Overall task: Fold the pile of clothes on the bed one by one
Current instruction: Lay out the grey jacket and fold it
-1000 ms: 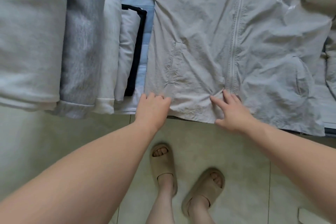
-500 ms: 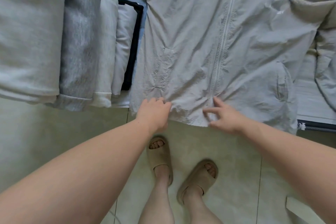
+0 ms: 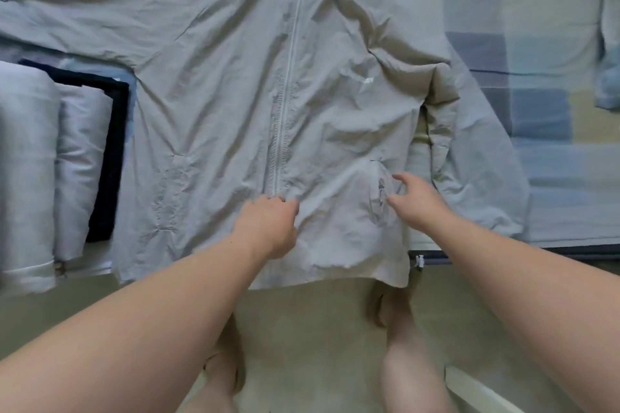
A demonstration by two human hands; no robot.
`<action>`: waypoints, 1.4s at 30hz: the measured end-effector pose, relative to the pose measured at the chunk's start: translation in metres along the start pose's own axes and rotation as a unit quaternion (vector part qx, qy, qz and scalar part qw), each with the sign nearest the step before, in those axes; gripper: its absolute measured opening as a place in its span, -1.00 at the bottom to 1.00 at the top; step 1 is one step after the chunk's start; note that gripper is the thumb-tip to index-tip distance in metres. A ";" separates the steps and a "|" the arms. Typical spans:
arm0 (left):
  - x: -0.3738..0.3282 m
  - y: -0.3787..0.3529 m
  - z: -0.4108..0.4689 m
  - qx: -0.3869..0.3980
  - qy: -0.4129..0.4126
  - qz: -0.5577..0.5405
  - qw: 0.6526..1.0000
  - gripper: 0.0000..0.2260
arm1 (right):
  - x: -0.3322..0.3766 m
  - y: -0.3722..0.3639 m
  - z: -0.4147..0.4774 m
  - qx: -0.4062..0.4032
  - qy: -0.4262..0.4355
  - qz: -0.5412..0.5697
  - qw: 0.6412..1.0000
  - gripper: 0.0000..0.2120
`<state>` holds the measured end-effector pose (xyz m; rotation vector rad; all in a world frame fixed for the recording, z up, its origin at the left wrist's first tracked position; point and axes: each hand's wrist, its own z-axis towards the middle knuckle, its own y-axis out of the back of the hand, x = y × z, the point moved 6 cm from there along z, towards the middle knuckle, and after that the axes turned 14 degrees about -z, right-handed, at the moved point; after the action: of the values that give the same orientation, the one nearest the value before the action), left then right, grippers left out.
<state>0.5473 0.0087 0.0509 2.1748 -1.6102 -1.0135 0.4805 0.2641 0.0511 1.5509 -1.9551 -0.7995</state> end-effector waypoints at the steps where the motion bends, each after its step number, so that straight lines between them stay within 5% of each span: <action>1: -0.077 0.000 0.059 0.002 -0.013 -0.005 1.000 -0.66 | -0.071 0.043 0.045 -0.014 -0.033 0.000 0.999 -0.40; 6: -0.144 0.003 0.105 -0.053 -0.018 -0.035 0.998 -0.49 | -0.135 0.079 0.086 -0.106 -0.099 -0.054 0.988 -0.10; 9: -0.204 0.001 0.151 -0.074 -0.017 -0.068 0.995 -0.38 | -0.182 0.100 0.134 -0.106 -0.102 0.041 0.988 0.06; 12: -0.248 -0.012 0.190 -0.001 -0.001 -0.089 0.996 -0.40 | -0.211 0.110 0.168 -0.071 -0.087 0.187 0.976 0.08; 16: -0.270 -0.015 0.212 0.077 0.055 -0.141 0.986 -0.49 | -0.249 0.121 0.177 -0.117 -0.165 0.108 0.973 0.00; 18: -0.272 -0.006 0.218 0.066 0.059 -0.147 0.985 -0.52 | -0.265 0.113 0.179 -0.061 -0.187 0.159 0.968 -0.16; 23: -0.290 0.044 0.231 -0.110 -0.023 -0.119 0.986 -0.67 | -0.280 0.118 0.188 0.010 -0.133 0.217 0.967 -0.90; 27: -0.328 0.085 0.229 -0.234 -0.095 -0.092 0.963 -0.52 | -0.290 0.176 0.188 -0.056 -0.090 0.219 0.970 -0.88; 36: -0.427 0.111 0.273 -0.122 -0.125 -0.063 0.983 -0.43 | -0.352 0.309 0.208 -0.141 -0.021 0.165 0.976 -0.81; 39: -0.464 0.103 0.299 -0.077 -0.116 -0.049 0.989 -0.43 | -0.379 0.343 0.227 -0.124 -0.003 0.161 0.979 -0.83; 42: -0.500 0.093 0.329 -0.052 -0.096 -0.042 0.993 -0.42 | -0.404 0.365 0.246 -0.021 0.024 0.193 0.981 -0.62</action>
<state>0.1889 0.4973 0.0557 2.1471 -1.5179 -1.3376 0.1470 0.7539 0.1295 1.1014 -2.0960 -0.6265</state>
